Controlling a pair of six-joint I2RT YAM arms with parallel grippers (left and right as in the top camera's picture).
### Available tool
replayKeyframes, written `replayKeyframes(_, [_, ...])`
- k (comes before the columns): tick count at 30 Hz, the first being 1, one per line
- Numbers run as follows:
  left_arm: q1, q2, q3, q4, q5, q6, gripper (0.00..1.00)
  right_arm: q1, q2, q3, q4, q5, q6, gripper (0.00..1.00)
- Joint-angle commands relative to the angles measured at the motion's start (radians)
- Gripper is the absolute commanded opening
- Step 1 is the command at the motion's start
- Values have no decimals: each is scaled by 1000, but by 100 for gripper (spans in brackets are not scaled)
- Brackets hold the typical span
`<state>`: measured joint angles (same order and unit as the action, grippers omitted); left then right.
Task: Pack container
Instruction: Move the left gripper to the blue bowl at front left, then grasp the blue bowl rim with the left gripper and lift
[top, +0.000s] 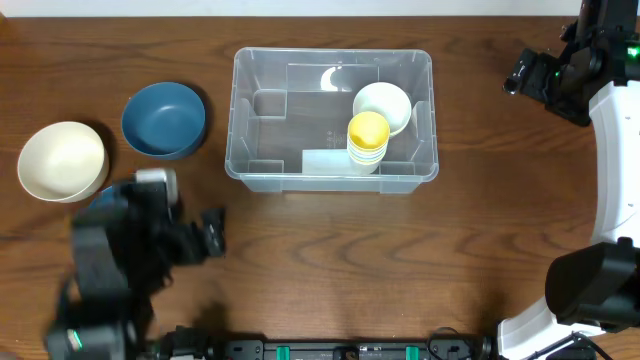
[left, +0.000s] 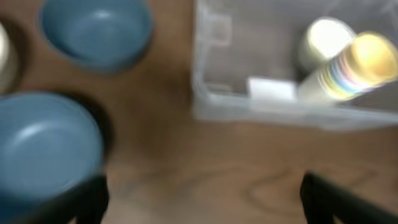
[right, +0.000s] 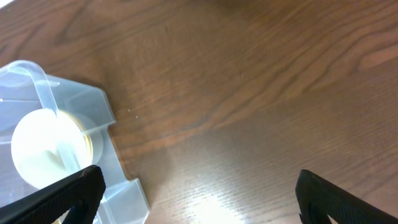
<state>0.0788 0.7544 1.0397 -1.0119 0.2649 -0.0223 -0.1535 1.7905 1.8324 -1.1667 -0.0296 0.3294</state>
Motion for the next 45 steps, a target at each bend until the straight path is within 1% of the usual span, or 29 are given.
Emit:
replayKeyframes(1, [6, 233, 250, -175, -164, 126, 98, -3, -15, 12, -1, 3, 7, 99])
replayKeyframes(3, [6, 357, 377, -303, -225, 127, 98, -3, -15, 12, -1, 3, 7, 99])
replayKeyframes(5, [6, 458, 458, -390, -254, 127, 98, -3, -15, 12, -1, 3, 7, 99])
replayKeyframes(9, [6, 591, 478, -428, -255, 127, 98, -3, -15, 12, -1, 3, 7, 99])
replayKeyframes(16, [12, 777, 470, -408, -255, 115, 98, -3, -15, 12, -1, 3, 7, 99])
replayKeyframes(26, [148, 942, 470, -263, -254, -2, 98, -3, -15, 12, -1, 3, 6, 99])
replayKeyframes(32, [195, 1017, 470, -207, -254, -6, 99, -3, -15, 12, -1, 3, 7, 99])
replayKeyframes(33, [195, 1031, 470, -200, -254, -6, 98, -3, -15, 12, -1, 3, 7, 99])
replayKeyframes(38, [195, 1091, 469, -173, -254, -6, 81, -3, -15, 12, -1, 3, 7, 99])
replayKeyframes(39, [195, 1106, 469, -166, -255, -6, 79, -3, -15, 12, -1, 3, 7, 99])
replayKeyframes(41, [196, 1133, 469, -156, -255, -6, 77, -3, -15, 12, -1, 3, 7, 99])
replayKeyframes(45, [196, 1188, 469, -152, -255, -6, 77, -3, -15, 12, 0, 3, 7, 99])
